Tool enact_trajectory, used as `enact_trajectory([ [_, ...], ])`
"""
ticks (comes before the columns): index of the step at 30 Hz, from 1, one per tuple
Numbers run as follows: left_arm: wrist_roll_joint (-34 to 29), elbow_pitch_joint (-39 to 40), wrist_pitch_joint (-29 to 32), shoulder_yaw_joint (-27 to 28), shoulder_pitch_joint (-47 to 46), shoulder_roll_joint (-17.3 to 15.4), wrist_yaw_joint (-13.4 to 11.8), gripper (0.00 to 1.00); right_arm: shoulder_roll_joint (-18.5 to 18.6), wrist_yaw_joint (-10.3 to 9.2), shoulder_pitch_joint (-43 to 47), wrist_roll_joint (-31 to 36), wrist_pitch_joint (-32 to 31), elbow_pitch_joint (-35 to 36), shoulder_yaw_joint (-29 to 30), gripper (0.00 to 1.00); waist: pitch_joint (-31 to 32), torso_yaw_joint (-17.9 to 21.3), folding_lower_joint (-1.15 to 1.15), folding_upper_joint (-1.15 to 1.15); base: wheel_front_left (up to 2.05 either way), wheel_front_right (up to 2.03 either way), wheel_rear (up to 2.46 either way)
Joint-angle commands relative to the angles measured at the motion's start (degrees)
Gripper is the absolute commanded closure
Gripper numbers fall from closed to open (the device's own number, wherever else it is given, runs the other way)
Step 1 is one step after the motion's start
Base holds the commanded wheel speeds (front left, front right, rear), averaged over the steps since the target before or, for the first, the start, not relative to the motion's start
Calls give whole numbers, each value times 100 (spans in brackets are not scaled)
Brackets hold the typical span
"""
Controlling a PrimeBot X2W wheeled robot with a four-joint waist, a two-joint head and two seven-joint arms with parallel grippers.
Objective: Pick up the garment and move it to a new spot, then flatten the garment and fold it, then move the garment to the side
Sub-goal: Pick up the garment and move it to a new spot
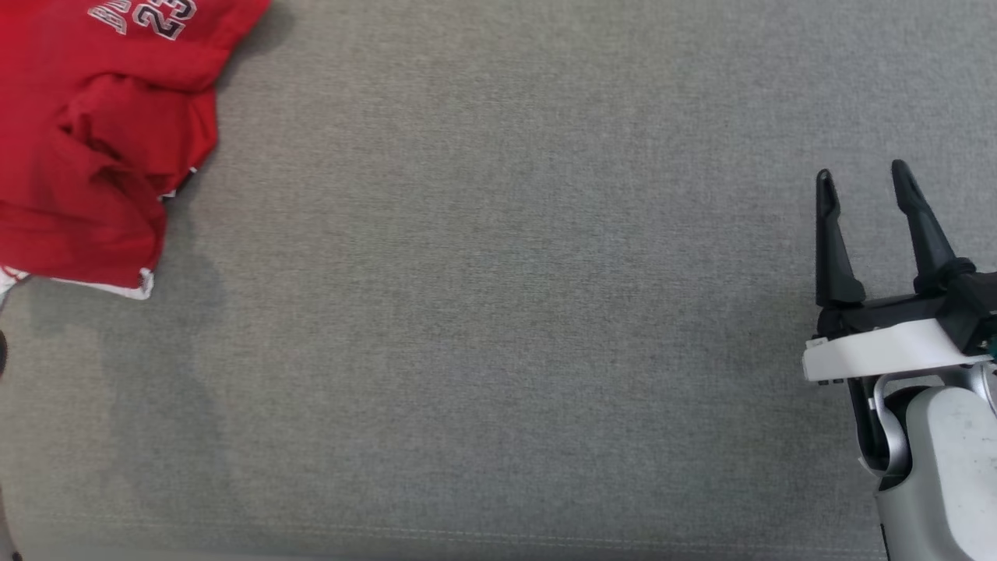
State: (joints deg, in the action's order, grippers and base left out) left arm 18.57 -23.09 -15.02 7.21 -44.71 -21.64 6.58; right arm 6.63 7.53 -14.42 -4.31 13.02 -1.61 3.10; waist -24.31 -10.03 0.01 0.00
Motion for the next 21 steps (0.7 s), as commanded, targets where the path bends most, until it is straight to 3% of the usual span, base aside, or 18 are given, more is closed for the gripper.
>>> enact_trajectory([
  [1, 73, -129, 35, -20, -227, -111, 39, 0, 20, -8, -78, 31, -8, 98, 60, 0, -720, 687, -1, 0, 0, 0, 0],
  [10, 211, -1317, 487, -390, -1153, -362, 85, 0, 34, -8, -100, 95, -72, 500, 277, 0, -1172, 842, -1, 0, 0, 0, 0],
  [21, 126, -2944, 1470, -972, -1729, -594, 96, 0, -13, -8, -64, 88, -74, 612, 287, 0, -1214, 942, -1, 0, 0, 0, 0],
])
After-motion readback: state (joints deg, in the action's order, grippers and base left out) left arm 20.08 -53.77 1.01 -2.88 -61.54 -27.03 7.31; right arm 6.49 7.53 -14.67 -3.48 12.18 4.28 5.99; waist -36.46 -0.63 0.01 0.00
